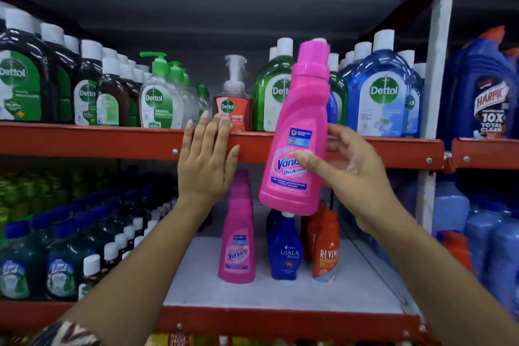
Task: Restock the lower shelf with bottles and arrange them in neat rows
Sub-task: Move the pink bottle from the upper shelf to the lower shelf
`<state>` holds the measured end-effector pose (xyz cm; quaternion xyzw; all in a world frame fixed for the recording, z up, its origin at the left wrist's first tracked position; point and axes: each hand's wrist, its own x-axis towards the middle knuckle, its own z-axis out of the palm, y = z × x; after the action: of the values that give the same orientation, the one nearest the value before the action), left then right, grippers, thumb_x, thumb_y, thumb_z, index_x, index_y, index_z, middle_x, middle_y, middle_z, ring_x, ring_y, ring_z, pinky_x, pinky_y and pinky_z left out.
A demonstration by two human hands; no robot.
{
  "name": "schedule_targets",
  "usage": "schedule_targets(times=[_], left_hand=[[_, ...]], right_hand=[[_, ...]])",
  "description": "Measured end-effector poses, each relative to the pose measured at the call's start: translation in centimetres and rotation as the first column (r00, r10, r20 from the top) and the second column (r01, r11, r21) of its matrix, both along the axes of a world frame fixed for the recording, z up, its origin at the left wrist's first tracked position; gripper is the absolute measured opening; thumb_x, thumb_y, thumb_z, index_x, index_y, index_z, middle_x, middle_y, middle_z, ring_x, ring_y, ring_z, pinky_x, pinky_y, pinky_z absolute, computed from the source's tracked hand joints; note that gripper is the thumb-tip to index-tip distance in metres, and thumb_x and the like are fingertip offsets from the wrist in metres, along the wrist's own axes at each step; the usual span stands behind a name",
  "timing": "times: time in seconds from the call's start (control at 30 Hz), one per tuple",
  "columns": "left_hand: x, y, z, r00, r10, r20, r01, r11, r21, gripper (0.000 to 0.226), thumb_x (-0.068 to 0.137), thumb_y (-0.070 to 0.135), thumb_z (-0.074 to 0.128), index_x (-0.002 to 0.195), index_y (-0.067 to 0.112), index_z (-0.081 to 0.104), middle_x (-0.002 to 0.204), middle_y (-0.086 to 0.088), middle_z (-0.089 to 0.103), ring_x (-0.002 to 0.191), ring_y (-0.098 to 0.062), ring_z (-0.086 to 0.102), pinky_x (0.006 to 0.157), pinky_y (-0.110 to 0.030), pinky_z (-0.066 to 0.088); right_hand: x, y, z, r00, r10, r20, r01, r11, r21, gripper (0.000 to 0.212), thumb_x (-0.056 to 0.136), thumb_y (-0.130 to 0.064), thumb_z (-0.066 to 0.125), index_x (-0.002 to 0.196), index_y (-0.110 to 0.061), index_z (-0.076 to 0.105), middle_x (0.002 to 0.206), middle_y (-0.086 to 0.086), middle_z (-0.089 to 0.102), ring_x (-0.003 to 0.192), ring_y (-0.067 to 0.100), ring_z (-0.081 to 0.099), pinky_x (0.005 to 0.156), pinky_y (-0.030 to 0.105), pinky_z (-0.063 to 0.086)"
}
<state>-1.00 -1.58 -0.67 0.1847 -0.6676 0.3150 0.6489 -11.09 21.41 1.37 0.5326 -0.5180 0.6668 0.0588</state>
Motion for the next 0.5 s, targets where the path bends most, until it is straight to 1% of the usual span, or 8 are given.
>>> schedule_targets(times=[0.03,0.1,0.17,0.27,0.33,0.43,0.5], left_hand=[[0.0,0.0,0.0,1.0,-0.001,-0.001,0.001,1.0,-0.004,0.054,0.106,0.036,0.024,0.137,0.0,0.049,0.137,-0.02,0.055,0.135,-0.036,0.042,0.119,-0.047,0.019],[-0.1,-0.1,0.0,1.0,-0.003,-0.002,0.003,1.0,-0.006,0.054,0.106,0.036,0.024,0.136,0.0,0.049,0.136,-0.02,0.056,0.135,-0.037,0.042,0.118,-0.048,0.021],[-0.1,-0.2,0.0,1.0,0.004,-0.01,-0.004,1.0,-0.014,0.053,0.106,0.036,0.024,0.136,0.0,0.05,0.135,-0.019,0.056,0.135,-0.037,0.043,0.117,-0.049,0.023],[-0.3,-0.4,0.0,0.999,0.017,-0.027,-0.018,0.999,-0.03,0.053,0.106,0.035,0.024,0.136,0.0,0.05,0.134,-0.019,0.057,0.134,-0.037,0.043,0.116,-0.05,0.026],[-0.4,-0.6,-0.1,0.999,0.026,-0.042,-0.028,0.999,-0.045,0.053,0.106,0.035,0.023,0.135,0.001,0.051,0.133,-0.018,0.058,0.134,-0.036,0.044,0.116,-0.05,0.027],[-0.7,-0.8,-0.1,0.996,0.041,-0.074,-0.047,0.996,-0.074,0.053,0.105,0.034,0.022,0.135,0.001,0.052,0.131,-0.018,0.059,0.133,-0.036,0.045,0.115,-0.049,0.028],[-0.7,-0.9,-0.2,0.995,0.046,-0.094,-0.055,0.994,-0.09,0.054,0.105,0.034,0.022,0.134,0.001,0.053,0.131,-0.017,0.06,0.133,-0.036,0.046,0.115,-0.049,0.029]], right_hand=[[-0.2,-0.1,-1.2,1.0,0.009,0.014,-0.009,1.0,0.01,0.049,0.077,-0.013,0.077,0.122,-0.018,0.059,0.105,-0.002,0.072,0.081,0.005,0.072,0.068,0.022,0.057],[-0.6,-0.5,-3.6,1.0,0.014,0.024,-0.015,1.0,0.027,0.047,0.077,-0.014,0.078,0.119,-0.024,0.059,0.104,-0.005,0.073,0.081,0.003,0.072,0.065,0.018,0.055],[-0.8,-1.0,-6.0,1.0,0.002,0.03,-0.003,0.999,0.039,0.046,0.076,-0.016,0.078,0.115,-0.03,0.058,0.105,-0.007,0.073,0.084,0.002,0.072,0.066,0.017,0.055],[-1.0,-2.0,-9.4,0.998,0.007,0.068,-0.011,0.999,0.05,0.048,0.076,-0.013,0.078,0.115,-0.032,0.057,0.107,-0.007,0.072,0.089,0.0,0.071,0.067,0.015,0.054],[-1.0,-2.7,-11.5,0.996,0.017,0.089,-0.022,0.998,0.064,0.049,0.076,-0.017,0.078,0.115,-0.037,0.057,0.107,-0.009,0.073,0.093,0.002,0.071,0.069,0.015,0.055],[-0.9,-3.7,-13.9,0.994,0.034,0.107,-0.045,0.994,0.1,0.049,0.073,-0.028,0.076,0.114,-0.045,0.054,0.111,-0.021,0.07,0.099,0.001,0.069,0.071,0.014,0.055],[-1.0,-4.5,-15.2,0.993,0.033,0.111,-0.046,0.991,0.122,0.048,0.073,-0.03,0.074,0.114,-0.046,0.053,0.112,-0.026,0.067,0.1,-0.001,0.068,0.074,0.014,0.055]])
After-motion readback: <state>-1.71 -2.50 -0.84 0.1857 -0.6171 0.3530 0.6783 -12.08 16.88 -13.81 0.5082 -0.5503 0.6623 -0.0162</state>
